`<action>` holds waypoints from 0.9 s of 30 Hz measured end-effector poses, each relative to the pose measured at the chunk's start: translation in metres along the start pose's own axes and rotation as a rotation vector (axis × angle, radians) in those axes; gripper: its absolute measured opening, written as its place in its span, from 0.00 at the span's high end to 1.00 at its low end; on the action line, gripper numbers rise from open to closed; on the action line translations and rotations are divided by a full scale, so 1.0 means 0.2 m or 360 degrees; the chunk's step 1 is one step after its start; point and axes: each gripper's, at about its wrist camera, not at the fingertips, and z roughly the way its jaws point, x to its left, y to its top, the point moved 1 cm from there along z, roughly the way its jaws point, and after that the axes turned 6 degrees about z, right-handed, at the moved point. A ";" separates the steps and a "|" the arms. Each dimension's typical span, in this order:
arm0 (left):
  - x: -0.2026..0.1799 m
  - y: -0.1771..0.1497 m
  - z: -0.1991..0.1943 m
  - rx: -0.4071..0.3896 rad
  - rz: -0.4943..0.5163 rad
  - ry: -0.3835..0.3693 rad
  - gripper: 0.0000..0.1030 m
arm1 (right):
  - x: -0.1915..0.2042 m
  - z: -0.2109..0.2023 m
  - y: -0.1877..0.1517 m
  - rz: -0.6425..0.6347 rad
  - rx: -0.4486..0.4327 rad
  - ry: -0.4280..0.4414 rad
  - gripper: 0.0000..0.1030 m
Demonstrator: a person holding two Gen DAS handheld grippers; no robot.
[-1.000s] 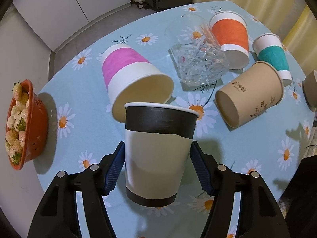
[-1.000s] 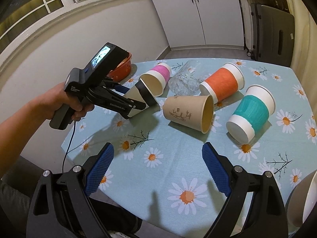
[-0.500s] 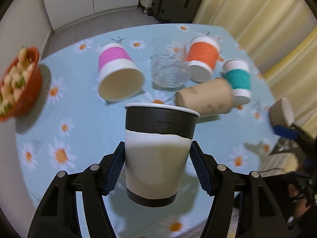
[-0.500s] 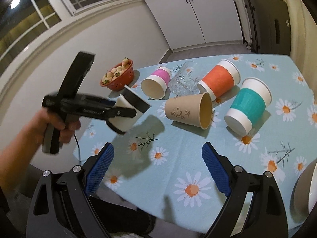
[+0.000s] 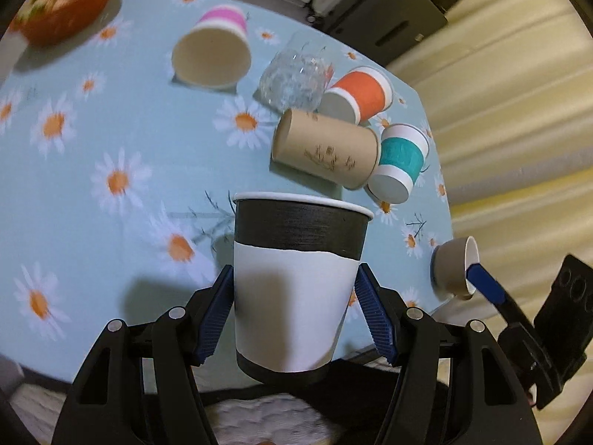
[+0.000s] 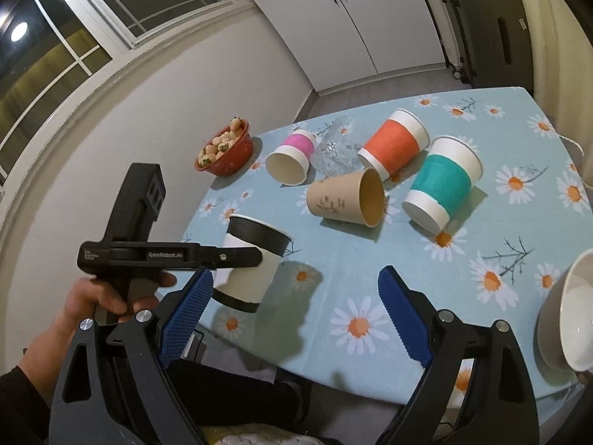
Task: Flip cup upright
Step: 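Lift the white black-banded cup with the right gripper and rotate it upright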
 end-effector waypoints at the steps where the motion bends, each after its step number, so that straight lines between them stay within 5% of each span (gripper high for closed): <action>1: -0.01 -0.02 0.02 0.0001 -0.0016 -0.0003 0.38 | 0.00 0.00 -0.01 0.0007 0.0013 0.0002 0.13; 16: -0.09 -0.11 0.25 0.0029 -0.0166 0.0044 0.38 | -0.09 -0.02 -0.11 0.0092 0.0092 0.0036 0.13; 27: -0.07 -0.11 0.22 -0.0014 -0.0144 0.0164 0.32 | -0.09 0.00 -0.14 0.0106 0.0136 0.0051 0.13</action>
